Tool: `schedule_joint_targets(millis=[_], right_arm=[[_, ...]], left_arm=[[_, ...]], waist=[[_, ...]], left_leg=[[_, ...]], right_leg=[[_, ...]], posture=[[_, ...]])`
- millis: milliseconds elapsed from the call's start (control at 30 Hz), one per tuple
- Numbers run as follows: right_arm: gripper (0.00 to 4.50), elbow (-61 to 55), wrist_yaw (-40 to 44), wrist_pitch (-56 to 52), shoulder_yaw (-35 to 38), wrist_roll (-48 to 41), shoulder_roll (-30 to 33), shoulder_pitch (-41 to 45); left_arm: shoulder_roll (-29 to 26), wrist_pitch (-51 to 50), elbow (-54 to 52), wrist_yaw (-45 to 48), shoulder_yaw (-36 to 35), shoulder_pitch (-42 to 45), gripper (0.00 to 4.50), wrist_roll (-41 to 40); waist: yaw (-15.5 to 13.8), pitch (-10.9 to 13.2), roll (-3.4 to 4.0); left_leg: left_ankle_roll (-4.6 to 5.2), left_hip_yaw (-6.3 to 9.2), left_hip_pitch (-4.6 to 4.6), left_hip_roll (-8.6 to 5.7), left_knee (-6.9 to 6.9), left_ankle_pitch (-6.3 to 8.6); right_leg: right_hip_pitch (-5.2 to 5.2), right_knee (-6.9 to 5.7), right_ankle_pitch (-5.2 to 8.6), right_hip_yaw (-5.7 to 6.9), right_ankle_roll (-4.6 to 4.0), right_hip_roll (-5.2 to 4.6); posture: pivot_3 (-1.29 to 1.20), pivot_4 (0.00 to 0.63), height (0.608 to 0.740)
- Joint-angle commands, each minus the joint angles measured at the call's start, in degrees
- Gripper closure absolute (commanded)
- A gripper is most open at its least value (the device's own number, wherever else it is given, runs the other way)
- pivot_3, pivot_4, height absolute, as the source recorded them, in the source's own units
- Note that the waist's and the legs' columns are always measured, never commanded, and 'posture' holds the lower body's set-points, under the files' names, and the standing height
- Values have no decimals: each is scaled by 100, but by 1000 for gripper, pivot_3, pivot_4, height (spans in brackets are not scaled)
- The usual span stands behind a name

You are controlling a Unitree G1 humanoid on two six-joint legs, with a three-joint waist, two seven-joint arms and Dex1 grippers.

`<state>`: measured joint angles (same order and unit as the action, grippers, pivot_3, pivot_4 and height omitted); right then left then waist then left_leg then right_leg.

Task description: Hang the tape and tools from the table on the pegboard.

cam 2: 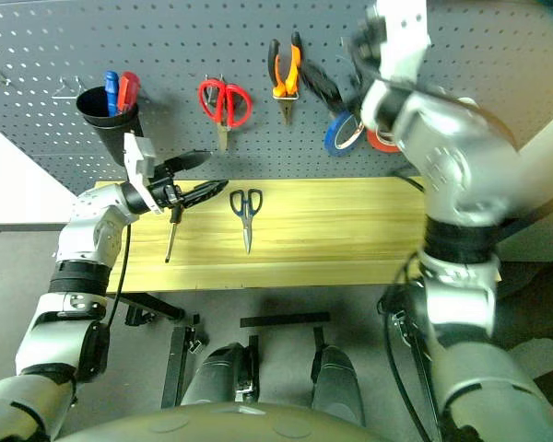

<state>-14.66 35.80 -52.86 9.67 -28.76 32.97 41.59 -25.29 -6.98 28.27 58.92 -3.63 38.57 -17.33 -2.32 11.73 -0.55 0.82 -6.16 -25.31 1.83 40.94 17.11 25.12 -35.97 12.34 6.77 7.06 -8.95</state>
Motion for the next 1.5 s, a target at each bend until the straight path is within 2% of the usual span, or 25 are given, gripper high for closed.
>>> schedule_joint_targets(millis=[33,133,233,333,467,733,900,1100,1500], right_arm=[[27,-677,906,121,-7,-462,516,-718],[27,-762,1505,476,-135,-525,840,-1475],[27,-417,1817,1161,-355,-197,932,-1858],[27,109,2041,1859,-590,182,962,-1964],[27,724,2316,2493,-659,405,958,-1850],[27,1602,2907,3084,-705,564,1102,-1383],[27,2096,3056,3429,-939,898,1095,-1111],[27,2246,3209,3490,-953,885,1074,-1023],[27,2675,3211,3783,-1198,1145,720,-814]], left_arm=[[27,-547,-529,-633,217,-90,108,314],[147,-1203,-1087,-1071,489,-321,108,507],[285,-2032,-1513,-1809,730,-547,108,852],[603,-2853,-1734,-2633,806,-739,108,1073],[974,-3166,-1752,-3309,902,-859,108,1327],[1812,-3353,-1499,-4468,906,-784,108,1597],[2343,-3427,-1129,-5218,880,-580,108,1768],[2806,-3115,-428,-6012,723,-208,108,1870],[3198,-2455,1024,-7034,361,434,108,1920]], waist=[[2,0,0],[-11,-1,-1],[-4,-1,-2],[-2,-1,-2],[-19,0,-3],[-17,41,-8],[-12,139,-14],[-13,294,-20],[-7,518,-13]], left_leg=[[0,0,1,0,3,0],[2,4,0,0,5,2],[3,5,8,-1,9,1],[3,7,31,0,9,2],[3,14,41,0,9,2],[4,19,46,1,9,2],[7,32,57,2,7,4],[15,32,58,1,8,9],[28,28,57,-2,6,16]], right_leg=[[-2,0,0,0,0,0],[-4,1,0,0,0,-1],[-15,3,0,0,0,-1],[-38,6,1,-1,1,-1],[-49,7,2,0,1,-1],[-61,23,2,1,0,-3],[-66,24,2,-1,0,-5],[-67,26,1,-2,-1,-15],[-63,29,1,8,0,-48]], posture=[[141,143,711],[137,150,711],[133,163,711],[135,176,711],[133,190,711],[116,259,711],[107,294,711],[100,323,711],[68,354,711]])
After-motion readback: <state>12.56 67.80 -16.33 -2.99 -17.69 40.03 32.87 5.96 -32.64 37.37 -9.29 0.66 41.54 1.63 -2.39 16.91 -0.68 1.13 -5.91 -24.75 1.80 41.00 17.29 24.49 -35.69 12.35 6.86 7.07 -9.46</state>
